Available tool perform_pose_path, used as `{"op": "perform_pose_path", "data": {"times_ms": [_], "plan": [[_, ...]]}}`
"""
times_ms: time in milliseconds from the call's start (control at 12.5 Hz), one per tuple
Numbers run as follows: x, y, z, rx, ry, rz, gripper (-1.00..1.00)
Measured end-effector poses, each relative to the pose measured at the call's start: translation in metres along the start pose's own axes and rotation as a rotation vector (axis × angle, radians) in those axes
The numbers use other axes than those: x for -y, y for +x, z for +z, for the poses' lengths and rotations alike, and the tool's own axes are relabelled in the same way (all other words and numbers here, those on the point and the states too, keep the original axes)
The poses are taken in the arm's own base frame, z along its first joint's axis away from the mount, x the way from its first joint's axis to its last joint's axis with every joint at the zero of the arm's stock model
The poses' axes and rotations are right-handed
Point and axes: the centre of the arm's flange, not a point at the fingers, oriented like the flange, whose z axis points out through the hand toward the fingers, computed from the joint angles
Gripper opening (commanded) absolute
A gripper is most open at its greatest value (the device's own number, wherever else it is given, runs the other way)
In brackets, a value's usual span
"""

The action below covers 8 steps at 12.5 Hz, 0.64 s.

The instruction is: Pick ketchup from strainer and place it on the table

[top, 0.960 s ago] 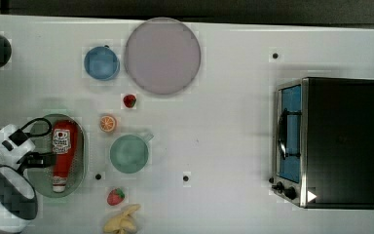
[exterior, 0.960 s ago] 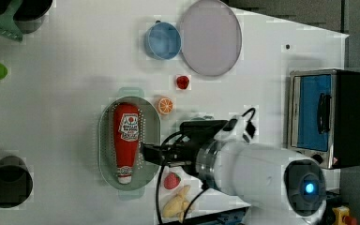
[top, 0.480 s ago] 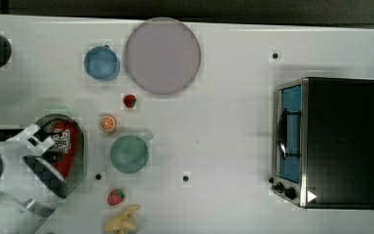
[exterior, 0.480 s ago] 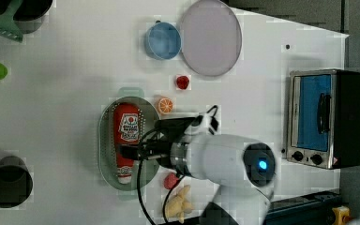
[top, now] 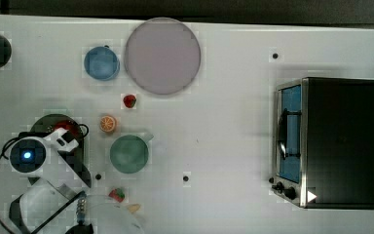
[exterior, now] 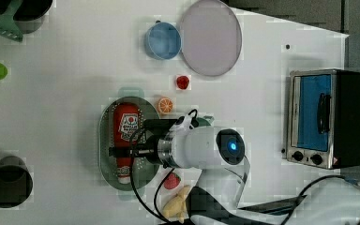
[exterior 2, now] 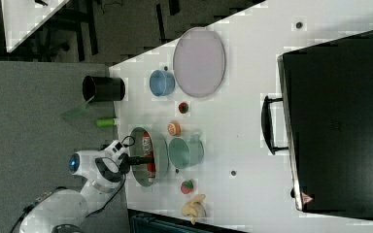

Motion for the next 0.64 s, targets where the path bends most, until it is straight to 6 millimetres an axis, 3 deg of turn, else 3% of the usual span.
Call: {"op": "perform_pose_path", "data": {"times_ms": [320, 400, 640], "plan": [[-0.013, 0.007, 0.027, 0.010, -0.022, 0.023, 1.00], [-0.014, 0.007, 0.030, 0.015, -0.029, 0.023, 0.92], [-0.010, 0.012, 0.028, -0.004, -0.032, 0.022, 0.20]]}}
